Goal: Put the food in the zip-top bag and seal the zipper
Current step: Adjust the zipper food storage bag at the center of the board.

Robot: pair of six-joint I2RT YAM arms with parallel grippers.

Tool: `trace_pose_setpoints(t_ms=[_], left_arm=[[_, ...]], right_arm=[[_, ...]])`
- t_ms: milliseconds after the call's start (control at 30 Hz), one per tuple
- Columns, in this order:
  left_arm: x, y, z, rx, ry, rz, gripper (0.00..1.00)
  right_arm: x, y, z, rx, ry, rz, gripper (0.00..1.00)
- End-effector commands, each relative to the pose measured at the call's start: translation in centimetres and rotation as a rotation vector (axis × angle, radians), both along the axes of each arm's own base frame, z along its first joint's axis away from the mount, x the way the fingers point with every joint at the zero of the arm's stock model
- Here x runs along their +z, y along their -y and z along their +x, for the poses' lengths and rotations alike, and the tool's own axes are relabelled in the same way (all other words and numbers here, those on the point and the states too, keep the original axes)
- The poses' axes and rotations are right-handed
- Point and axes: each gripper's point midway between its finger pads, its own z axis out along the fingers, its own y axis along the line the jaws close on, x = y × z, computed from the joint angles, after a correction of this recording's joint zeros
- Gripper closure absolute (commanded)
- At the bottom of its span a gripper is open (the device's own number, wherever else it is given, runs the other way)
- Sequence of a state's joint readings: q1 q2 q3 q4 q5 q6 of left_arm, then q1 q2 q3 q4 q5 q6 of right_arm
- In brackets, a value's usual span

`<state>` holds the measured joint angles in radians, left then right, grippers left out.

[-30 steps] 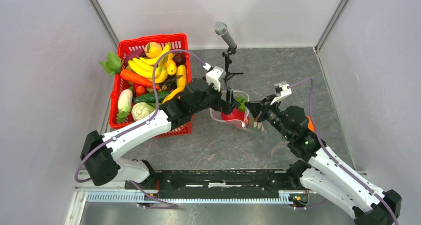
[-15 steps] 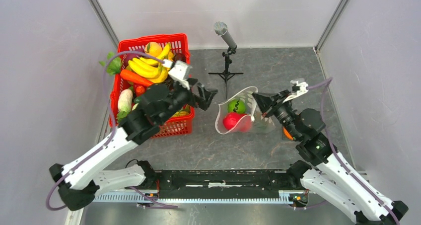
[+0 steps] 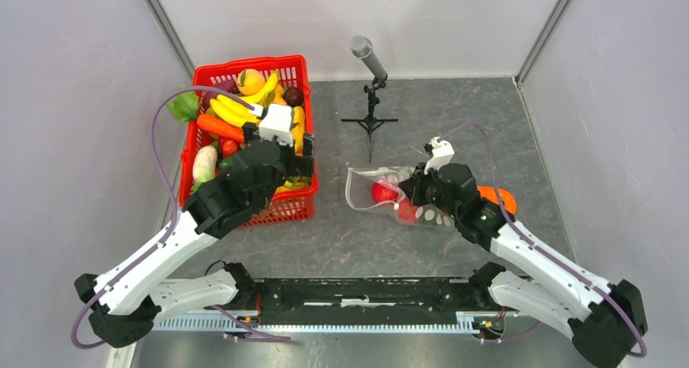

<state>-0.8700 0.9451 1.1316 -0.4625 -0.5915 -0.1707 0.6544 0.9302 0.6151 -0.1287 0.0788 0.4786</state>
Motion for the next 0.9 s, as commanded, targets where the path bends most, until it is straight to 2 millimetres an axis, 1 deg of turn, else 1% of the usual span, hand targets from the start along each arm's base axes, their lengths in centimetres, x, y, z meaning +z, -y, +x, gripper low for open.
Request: trace_pose_setpoints(t_ms=[0,33,67,167,267,400,500,600,700,767,867], left_arm=[[1.5,-6.4,-1.1,0.247,-0.026,0.048,0.0],[1.5,-7.0,-1.4,0.27,-0.039,0.045,0.0],[1.3,-7.8,-1.8,0.299,-0.061,0.045,0.0],[-0.1,-9.5,-2.2,0.36,-0.131,0.071,0.0],[-1.3,-11.5,-1.7,0.432,-0.187,0.074,0.0],[-2.1,-15.3,-1.1,0.552,-0.228,0.068,0.0],[-2.4,-17.4,-0.9,0.634,-0.237,0.097,0.0],[-3.1,-19.2,-0.6,0.71,-0.266,0.11,0.0],[-5.0,-21.6,-0.8,0.803,-0.334,0.104,0.0],[-6.6,-22.1,-0.5,0.797,-0.386,0.08,0.0],[-8.1,-23.1,-0.4,0.814,-0.43,0.047,0.0]], right_arm=[[8.9,-1.1,0.3,0.032,0.23,0.204,0.99],[9.7,-0.8,0.4,0.027,0.246,0.194,0.99],[9.8,-0.6,0.3,0.028,0.244,0.17,0.99],[11.5,-0.8,-0.1,0.06,0.288,0.19,0.99],[12.3,-1.0,-0.4,0.072,0.319,0.232,0.99],[11.7,-0.9,-0.6,0.074,0.308,0.228,0.99],[11.2,-0.8,-0.7,0.07,0.303,0.229,0.98],[11.3,-0.9,-0.7,0.077,0.305,0.228,0.98],[11.8,-0.9,-0.7,0.081,0.321,0.222,0.98],[12.2,-0.8,-0.6,0.086,0.332,0.21,0.98],[12.7,-0.7,-0.5,0.088,0.349,0.19,0.98]])
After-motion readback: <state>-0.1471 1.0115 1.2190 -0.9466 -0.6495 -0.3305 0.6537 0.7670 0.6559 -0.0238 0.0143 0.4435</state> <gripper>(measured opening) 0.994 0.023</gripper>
